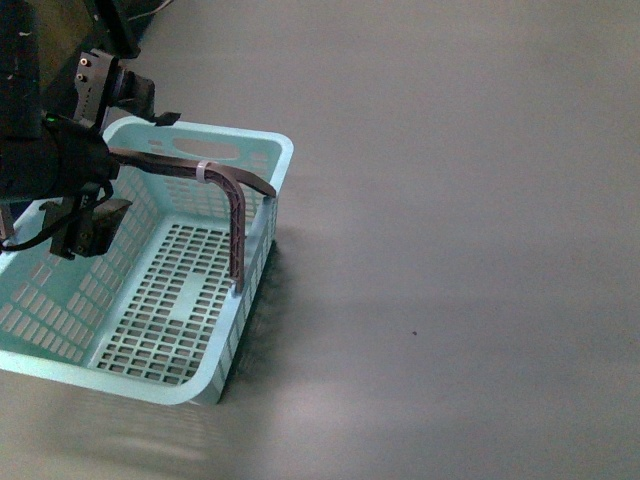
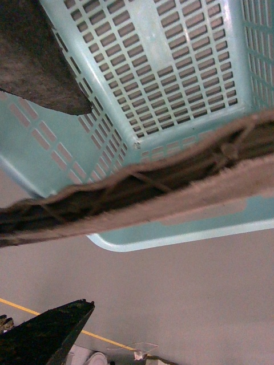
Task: Pick lemon and mango into basket
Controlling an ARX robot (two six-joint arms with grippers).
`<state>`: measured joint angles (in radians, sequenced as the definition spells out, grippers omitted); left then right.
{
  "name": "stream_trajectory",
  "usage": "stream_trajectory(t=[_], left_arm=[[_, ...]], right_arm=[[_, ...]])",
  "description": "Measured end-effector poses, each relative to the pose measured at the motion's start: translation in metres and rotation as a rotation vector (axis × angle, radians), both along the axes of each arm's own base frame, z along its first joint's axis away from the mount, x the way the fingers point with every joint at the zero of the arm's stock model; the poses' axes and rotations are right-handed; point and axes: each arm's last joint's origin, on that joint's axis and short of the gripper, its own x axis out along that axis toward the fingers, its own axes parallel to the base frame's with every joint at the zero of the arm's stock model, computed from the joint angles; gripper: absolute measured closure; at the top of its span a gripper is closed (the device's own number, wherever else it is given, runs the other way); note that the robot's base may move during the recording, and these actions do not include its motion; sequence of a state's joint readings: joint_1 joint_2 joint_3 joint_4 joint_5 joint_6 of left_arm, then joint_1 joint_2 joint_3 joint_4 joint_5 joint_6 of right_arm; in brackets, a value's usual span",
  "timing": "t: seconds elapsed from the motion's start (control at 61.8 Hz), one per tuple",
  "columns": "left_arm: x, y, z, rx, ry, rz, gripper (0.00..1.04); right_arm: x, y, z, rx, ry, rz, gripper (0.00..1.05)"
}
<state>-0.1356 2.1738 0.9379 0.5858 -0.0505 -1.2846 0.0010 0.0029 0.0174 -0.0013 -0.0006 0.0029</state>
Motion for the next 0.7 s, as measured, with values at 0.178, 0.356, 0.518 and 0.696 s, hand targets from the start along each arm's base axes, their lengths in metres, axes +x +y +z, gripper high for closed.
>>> stream_trajectory(t=[0.178, 0.356, 0.518, 0.696], left_arm=[[0.021, 0.0, -0.009, 0.007, 0.006, 0.014, 0.07], [0.035, 0.003, -0.011, 0.006, 0.002, 0.031, 0.3], [0.036, 0.007, -0.013, -0.007, 0.013, 0.054, 0.62], [0.035, 0.009, -0.015, -0.014, 0.051, 0.085, 0.9]], right_arm=[[0.0, 0.0, 0.0, 0.0, 0.0, 0.0, 0.09], [0.0, 0.0, 0.0, 0.0, 0.0, 0.0, 0.09], [0.0, 0.0, 0.0, 0.0, 0.0, 0.0, 0.09], [0.0, 0.0, 0.0, 0.0, 0.0, 0.0, 0.09]])
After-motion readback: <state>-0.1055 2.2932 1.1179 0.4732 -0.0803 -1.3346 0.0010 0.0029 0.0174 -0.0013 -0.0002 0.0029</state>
